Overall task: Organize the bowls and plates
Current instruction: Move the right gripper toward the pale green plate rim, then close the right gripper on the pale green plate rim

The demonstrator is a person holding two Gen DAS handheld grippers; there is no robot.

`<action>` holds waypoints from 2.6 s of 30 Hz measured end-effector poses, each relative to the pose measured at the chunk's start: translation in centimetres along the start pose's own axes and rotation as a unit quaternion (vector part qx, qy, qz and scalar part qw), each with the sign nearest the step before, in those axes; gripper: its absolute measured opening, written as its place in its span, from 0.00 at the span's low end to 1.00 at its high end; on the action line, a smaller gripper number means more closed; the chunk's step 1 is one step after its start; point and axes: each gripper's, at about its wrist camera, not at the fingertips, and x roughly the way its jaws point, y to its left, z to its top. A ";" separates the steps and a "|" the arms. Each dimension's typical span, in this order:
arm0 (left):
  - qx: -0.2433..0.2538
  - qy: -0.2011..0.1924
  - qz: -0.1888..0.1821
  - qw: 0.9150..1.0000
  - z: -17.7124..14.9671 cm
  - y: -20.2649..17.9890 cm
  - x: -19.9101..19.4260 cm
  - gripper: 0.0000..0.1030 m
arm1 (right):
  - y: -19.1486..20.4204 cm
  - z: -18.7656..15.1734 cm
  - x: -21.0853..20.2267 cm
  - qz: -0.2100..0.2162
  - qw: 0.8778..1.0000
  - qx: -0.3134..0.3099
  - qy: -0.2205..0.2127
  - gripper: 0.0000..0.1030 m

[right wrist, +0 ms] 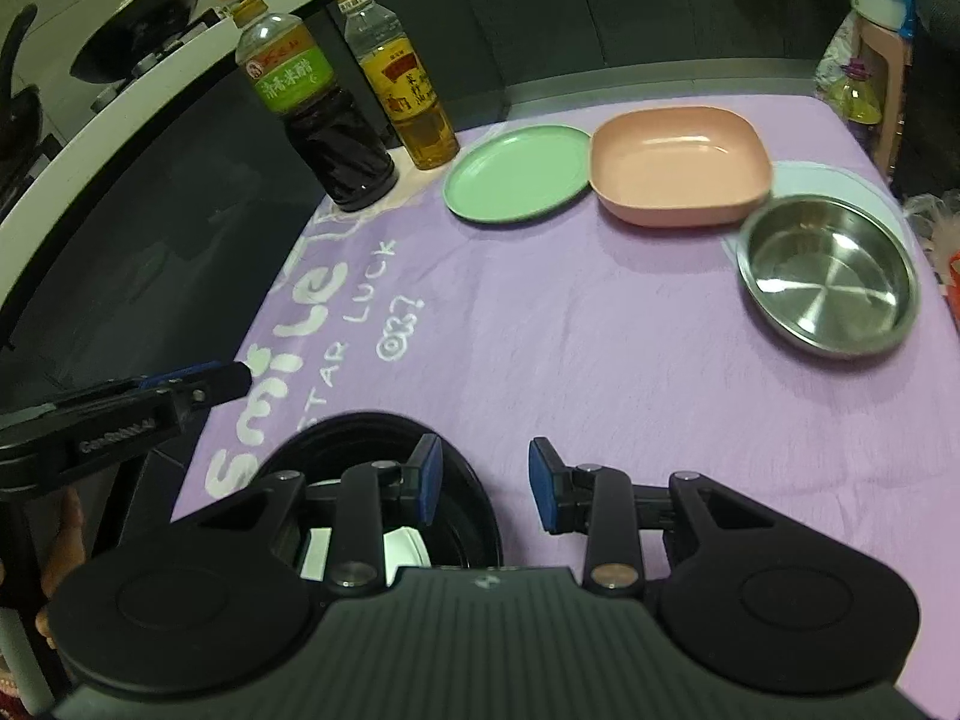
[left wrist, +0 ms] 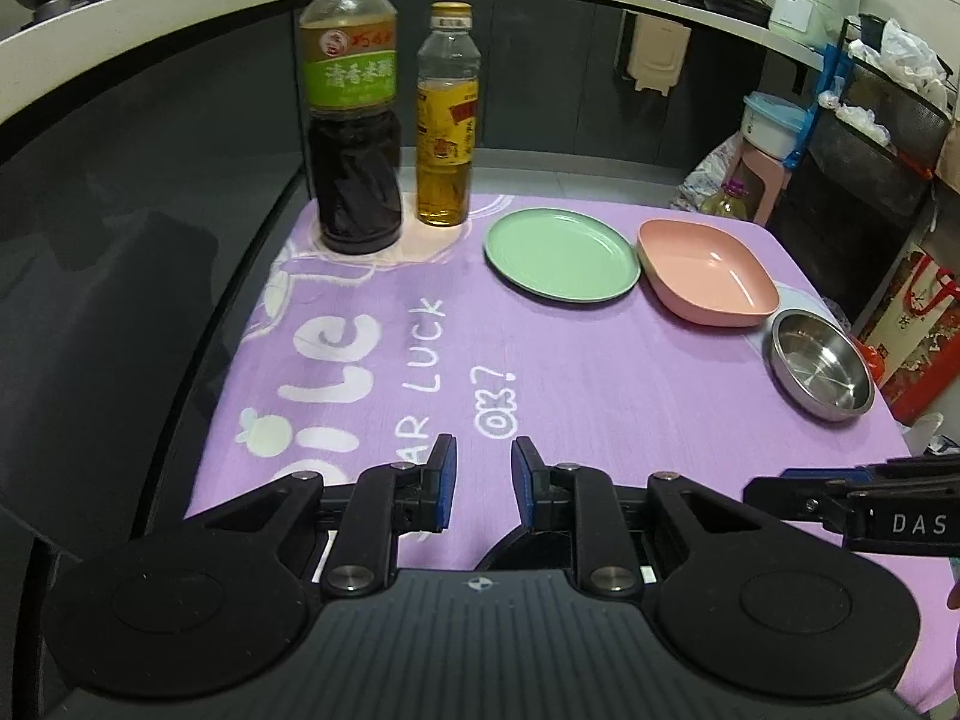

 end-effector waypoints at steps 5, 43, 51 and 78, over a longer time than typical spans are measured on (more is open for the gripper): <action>0.001 0.015 0.001 1.000 1.1 -0.1 2.1 0.18 | -0.4 1.5 1.4 0.013 1.000 -0.001 0.005 0.32; -0.132 0.000 -0.057 0.990 10.4 2.1 19.3 0.18 | -7.2 12.5 13.7 -0.003 0.980 0.200 -0.019 0.32; -0.137 0.008 -0.059 0.989 10.4 2.0 21.0 0.18 | -6.6 12.9 13.8 -0.024 0.979 0.197 -0.050 0.32; -0.116 0.006 -0.058 0.992 5.4 5.0 13.2 0.13 | -1.4 10.2 11.7 0.029 0.996 0.085 0.007 0.14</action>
